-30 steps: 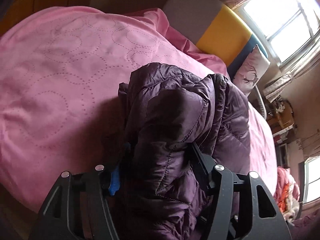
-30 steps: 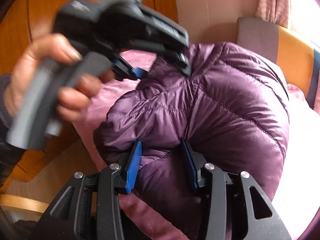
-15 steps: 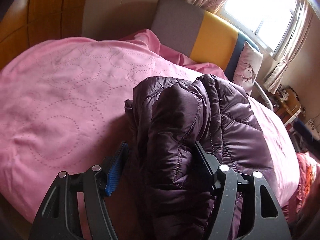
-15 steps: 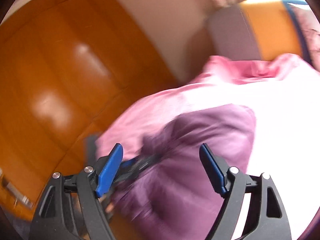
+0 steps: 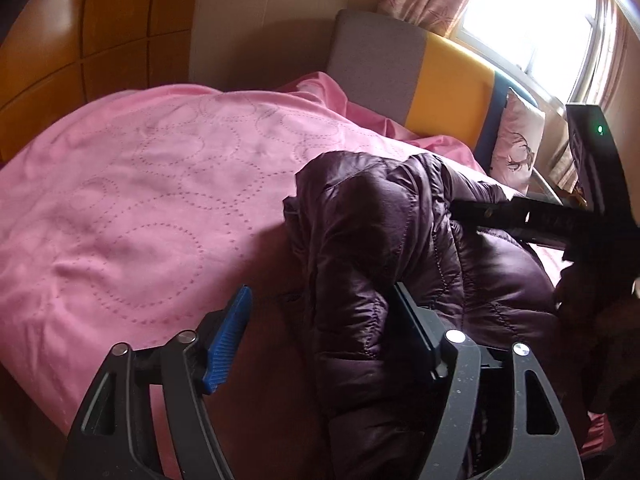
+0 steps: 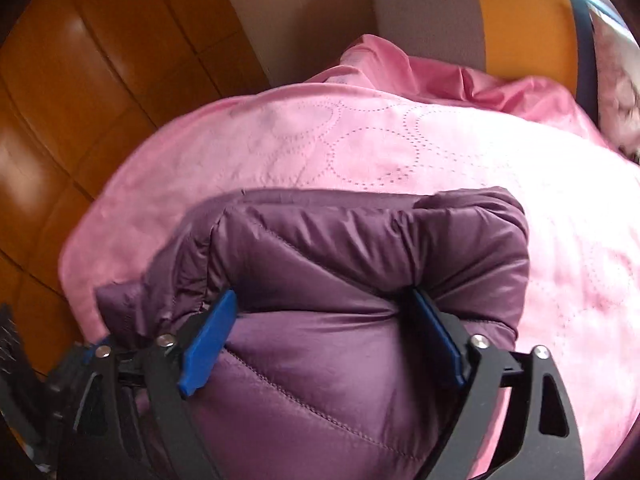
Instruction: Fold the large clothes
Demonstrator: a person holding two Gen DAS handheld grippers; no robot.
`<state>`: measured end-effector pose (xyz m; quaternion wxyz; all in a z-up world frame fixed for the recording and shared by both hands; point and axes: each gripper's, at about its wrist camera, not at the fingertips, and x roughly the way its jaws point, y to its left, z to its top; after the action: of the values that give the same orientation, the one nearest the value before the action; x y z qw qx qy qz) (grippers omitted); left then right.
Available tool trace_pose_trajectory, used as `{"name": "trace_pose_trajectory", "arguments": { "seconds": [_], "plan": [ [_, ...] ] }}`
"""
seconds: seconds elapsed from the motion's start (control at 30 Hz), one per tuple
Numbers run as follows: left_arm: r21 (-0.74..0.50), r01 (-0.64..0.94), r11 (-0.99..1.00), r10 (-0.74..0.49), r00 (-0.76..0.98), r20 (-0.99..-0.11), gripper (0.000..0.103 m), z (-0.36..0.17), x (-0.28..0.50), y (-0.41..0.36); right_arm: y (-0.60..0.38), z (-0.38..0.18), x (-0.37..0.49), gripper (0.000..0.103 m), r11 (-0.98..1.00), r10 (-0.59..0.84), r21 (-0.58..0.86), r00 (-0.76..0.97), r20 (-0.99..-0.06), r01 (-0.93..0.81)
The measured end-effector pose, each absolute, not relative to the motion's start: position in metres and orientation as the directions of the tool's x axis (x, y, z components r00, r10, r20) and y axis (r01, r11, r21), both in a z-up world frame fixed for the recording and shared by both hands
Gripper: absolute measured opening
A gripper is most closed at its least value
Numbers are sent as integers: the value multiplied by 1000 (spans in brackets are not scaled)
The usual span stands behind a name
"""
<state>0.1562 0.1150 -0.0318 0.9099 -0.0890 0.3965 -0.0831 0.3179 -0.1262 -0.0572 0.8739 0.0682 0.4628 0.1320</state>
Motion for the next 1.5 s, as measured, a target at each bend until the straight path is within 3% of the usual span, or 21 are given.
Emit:
{"name": "trace_pose_trajectory", "arguments": {
  "seconds": [0.07, 0.17, 0.33, 0.43, 0.53, 0.67, 0.77, 1.0, 1.07, 1.13, 1.2, 1.5],
  "plan": [
    [-246, 68, 967, -228, 662, -714, 74, -39, 156, 121, -111, -62, 310, 94, 972, 225, 143, 559, -798, -187],
    [-233, 76, 969, -224, 662, -715, 77, -46, 154, 124, -107, -63, 307, 97, 969, 233, 139, 557, -798, -206],
    [-239, 116, 964, -255, 654, -712, 80, -50, 155, 129, -132, -32, 270, 101, 934, 357, 286, 600, -716, -214],
    [-289, 120, 950, -297, 640, -709, 84, -55, 159, 137, -161, -24, 241, 101, 935, 348, 305, 632, -693, -181],
    [-347, 133, 928, -350, 624, -698, 84, -61, 162, 142, -185, -45, 230, 101, 900, 417, 407, 568, -709, -154],
    [-417, 144, 897, -415, 599, -685, 84, -69, 166, 147, -206, -73, 226, 101, 781, 577, 613, 518, -631, -122],
    [-498, 136, 856, -478, 576, -664, 84, -77, 169, 154, -213, -85, 230, 101, 733, 637, 664, 490, -595, -145],
    [-549, 152, 822, -531, 552, -643, 84, -81, 172, 153, -215, -106, 251, 101, 631, 754, 747, 389, -529, -206],
    [-582, 161, 797, -564, 541, -624, 79, -81, 171, 151, -212, -102, 250, 92, 622, 762, 752, 390, -518, -216],
    [-629, 176, 757, -613, 525, -591, 68, -81, 171, 150, -212, -95, 246, 71, 610, 769, 757, 404, -495, -234],
    [-637, 189, 748, -625, 523, -580, 68, -79, 172, 145, -216, -87, 241, 62, 599, 778, 758, 411, -474, -259],
    [-675, 310, 670, -733, 420, -534, 68, -59, 217, 34, -294, -30, 214, 57, 685, 688, 668, 561, -460, -293]
  ]
}}
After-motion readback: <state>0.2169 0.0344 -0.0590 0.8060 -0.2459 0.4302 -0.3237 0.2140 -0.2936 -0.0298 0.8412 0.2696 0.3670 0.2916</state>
